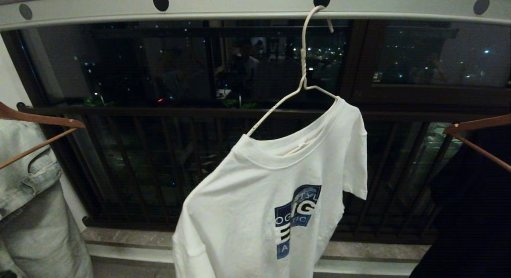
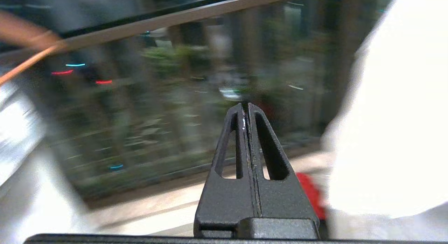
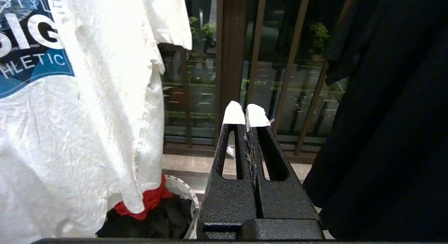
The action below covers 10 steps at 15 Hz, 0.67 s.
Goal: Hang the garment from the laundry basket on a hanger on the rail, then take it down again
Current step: Take the clothes off the clothes rack
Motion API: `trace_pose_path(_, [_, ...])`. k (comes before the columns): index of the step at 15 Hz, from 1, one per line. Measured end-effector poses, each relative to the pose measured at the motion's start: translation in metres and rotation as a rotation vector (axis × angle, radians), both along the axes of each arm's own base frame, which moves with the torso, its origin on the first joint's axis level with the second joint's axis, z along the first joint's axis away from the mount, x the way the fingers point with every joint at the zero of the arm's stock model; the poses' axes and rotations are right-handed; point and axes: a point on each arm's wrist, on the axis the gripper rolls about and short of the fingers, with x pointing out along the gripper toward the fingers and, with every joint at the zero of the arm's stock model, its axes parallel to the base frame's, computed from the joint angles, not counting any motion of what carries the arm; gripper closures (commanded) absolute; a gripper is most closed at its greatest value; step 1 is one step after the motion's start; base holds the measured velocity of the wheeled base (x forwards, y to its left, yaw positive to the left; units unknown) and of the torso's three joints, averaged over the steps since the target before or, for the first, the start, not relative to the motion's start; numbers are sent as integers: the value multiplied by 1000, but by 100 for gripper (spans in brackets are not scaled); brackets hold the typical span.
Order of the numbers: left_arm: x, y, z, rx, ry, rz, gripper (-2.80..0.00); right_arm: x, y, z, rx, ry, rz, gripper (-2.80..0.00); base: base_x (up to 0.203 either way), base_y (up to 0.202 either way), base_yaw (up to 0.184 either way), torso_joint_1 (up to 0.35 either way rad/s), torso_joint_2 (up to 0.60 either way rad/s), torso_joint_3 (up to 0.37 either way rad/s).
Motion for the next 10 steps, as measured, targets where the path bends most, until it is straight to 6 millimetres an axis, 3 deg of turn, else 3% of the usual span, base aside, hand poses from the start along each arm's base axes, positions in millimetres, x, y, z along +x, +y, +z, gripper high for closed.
trace_pose_path(4, [58, -9, 91, -83, 92, -339, 0, 0, 0, 0, 0, 0, 0, 0, 0, 0, 0, 0, 0, 0])
trace_pose_path(7, [114, -35, 151, -145, 151, -597, 0, 0, 0, 0, 0, 0, 0, 0, 0, 0, 0, 0, 0, 0])
trace_pose_path(8, [129, -49, 166, -151, 174, -670, -280, 0, 0, 0, 0, 0, 0, 0, 0, 0, 0, 0, 0, 0])
trace_pose_path(10, [152, -76, 184, -149, 232, -773, -280, 0, 0, 0, 0, 0, 0, 0, 0, 0, 0, 0, 0, 0])
